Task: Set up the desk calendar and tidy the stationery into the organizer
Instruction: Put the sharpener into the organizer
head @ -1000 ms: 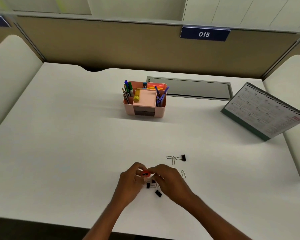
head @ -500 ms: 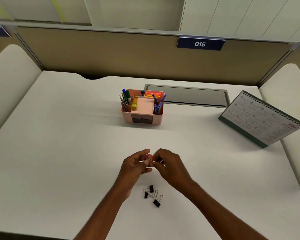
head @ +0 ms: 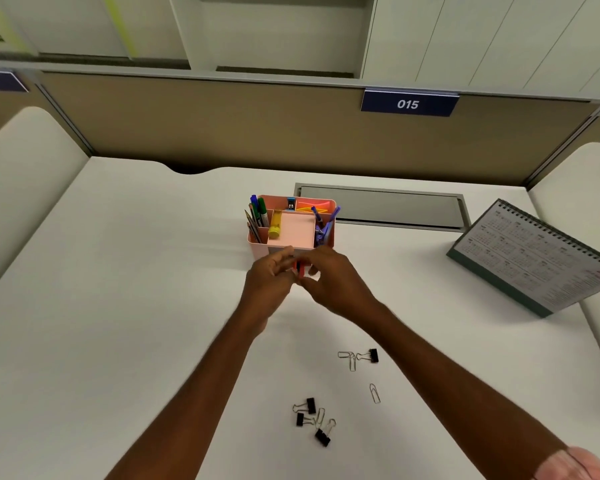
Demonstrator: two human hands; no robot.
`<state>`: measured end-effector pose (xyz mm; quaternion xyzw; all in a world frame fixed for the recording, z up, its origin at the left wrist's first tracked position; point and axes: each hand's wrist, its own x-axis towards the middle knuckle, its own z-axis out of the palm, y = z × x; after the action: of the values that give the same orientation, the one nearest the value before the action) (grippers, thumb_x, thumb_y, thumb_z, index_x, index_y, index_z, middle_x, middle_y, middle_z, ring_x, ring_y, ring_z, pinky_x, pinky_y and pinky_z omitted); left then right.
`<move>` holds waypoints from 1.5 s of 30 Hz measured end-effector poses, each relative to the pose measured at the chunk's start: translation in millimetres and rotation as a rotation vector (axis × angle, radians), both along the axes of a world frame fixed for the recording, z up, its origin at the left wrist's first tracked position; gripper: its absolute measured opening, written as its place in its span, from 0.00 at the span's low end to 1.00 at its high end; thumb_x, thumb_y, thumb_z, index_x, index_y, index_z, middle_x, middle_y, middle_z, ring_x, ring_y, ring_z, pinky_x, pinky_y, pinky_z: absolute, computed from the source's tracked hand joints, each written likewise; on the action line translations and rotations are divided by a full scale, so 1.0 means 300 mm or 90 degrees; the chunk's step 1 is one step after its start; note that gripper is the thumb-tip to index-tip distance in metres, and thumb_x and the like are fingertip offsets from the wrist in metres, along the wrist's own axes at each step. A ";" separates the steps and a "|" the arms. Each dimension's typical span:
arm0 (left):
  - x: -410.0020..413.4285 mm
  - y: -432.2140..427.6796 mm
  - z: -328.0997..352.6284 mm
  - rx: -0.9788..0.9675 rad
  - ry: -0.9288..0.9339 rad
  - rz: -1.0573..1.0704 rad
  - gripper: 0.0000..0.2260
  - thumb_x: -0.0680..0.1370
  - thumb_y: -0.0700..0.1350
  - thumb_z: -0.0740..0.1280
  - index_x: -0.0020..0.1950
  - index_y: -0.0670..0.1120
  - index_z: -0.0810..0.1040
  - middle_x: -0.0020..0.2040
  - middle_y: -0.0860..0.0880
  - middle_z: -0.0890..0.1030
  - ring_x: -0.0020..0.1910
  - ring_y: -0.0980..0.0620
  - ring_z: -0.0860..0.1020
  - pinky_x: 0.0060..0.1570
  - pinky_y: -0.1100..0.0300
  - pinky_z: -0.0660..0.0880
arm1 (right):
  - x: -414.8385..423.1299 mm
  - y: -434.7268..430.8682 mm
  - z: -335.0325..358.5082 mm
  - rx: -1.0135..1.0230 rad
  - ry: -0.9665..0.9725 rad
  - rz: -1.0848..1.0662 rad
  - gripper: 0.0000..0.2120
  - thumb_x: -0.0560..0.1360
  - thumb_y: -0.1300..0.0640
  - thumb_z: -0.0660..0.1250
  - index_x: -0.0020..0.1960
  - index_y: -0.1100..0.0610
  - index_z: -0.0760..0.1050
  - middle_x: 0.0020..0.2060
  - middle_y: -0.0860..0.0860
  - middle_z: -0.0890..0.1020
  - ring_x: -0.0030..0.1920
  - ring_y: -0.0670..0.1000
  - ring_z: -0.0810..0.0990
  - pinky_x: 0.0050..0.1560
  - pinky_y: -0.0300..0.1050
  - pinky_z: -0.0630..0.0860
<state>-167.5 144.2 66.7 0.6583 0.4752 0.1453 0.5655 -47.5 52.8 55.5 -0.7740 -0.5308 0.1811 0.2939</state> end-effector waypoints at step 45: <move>-0.025 0.053 -0.115 0.102 0.110 0.033 0.21 0.82 0.42 0.69 0.75 0.51 0.75 0.75 0.49 0.76 0.70 0.46 0.77 0.67 0.56 0.74 | 0.000 0.092 -0.022 -0.022 0.010 -0.141 0.17 0.77 0.57 0.73 0.65 0.53 0.80 0.57 0.51 0.84 0.53 0.50 0.82 0.56 0.45 0.81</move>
<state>-175.0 160.1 32.2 0.6989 0.5259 0.1396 0.4642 -47.4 80.4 48.8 -0.8317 -0.4362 0.1624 0.3026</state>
